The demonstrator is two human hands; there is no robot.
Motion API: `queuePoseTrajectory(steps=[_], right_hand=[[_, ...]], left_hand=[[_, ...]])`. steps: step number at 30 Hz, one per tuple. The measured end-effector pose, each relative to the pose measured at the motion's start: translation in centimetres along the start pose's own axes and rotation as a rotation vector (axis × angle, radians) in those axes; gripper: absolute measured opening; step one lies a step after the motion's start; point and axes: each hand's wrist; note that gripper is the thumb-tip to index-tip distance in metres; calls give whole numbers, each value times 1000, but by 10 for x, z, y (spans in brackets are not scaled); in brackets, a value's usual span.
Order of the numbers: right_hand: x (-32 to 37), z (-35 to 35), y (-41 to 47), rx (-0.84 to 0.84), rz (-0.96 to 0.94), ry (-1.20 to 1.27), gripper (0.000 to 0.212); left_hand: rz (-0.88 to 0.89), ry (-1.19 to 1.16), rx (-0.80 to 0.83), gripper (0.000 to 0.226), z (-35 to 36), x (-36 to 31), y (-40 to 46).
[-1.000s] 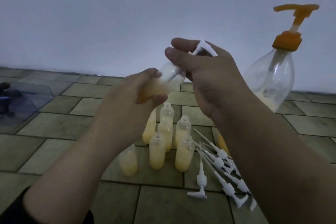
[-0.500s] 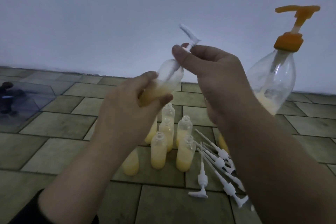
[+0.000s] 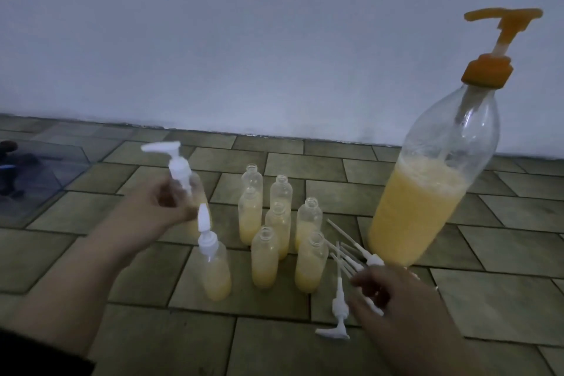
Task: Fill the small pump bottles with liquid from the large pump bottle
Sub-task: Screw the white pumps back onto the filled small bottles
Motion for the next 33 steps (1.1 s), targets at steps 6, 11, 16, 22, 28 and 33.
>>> queuePoseTrajectory(steps=[6, 11, 16, 22, 28, 33], right_hand=[[-30, 53, -4, 45, -24, -257, 51], [-28, 68, -7, -21, 17, -126, 45], [-27, 68, 2, -65, 128, -135, 32], [-27, 69, 7, -101, 261, -40, 30], [-27, 65, 8, -156, 361, 71, 23], [-26, 54, 6, -232, 388, 177, 30]], left_hand=[[-32, 265, 65, 11, 19, 28, 4], [-18, 195, 99, 18, 29, 32, 7], [27, 245, 137, 15, 26, 39, 5], [0, -237, -365, 38, -17, 35, 24], [110, -152, -28, 27, -24, 9, 95], [-60, -77, 451, 33, 20, 55, 145]])
Point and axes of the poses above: each hand's wrist, its own y-axis towards the middle knuckle, its own z-axis out of the palm, x = y × z, and after that the axes turned 7 degrees about -z, right-handed
